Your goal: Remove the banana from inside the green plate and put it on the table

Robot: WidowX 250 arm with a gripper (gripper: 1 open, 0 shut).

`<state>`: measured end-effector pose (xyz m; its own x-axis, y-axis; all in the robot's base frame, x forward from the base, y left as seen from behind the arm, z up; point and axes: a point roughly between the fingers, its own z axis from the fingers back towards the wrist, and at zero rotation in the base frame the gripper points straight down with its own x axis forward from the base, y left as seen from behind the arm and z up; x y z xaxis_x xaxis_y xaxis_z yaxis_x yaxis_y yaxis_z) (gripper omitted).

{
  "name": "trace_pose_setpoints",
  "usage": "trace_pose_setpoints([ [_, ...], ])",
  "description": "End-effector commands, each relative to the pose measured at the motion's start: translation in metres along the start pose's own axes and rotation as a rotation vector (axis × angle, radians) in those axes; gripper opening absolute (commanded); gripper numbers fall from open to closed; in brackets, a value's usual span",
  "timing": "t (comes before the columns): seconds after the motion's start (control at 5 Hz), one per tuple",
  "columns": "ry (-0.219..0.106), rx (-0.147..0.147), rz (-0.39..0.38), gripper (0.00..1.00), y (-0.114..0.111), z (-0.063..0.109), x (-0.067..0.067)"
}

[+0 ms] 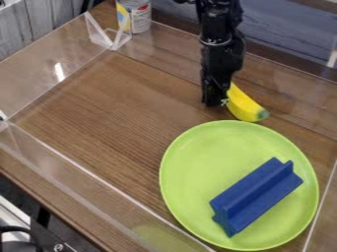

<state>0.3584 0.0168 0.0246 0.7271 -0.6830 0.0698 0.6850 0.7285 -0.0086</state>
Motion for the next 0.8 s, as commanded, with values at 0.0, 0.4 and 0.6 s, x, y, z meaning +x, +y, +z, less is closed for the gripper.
trace_pose_setpoints([
  [0.0, -0.042, 0.047, 0.008, 0.0, 0.011, 0.0164, 0.0047],
  [0.4, -0.05, 0.047, 0.019, 0.0, 0.0136, 0.0154, 0.0035],
  [0.6, -0.052, 0.045, 0.022, 0.0, 0.0147, 0.0137, 0.0034],
])
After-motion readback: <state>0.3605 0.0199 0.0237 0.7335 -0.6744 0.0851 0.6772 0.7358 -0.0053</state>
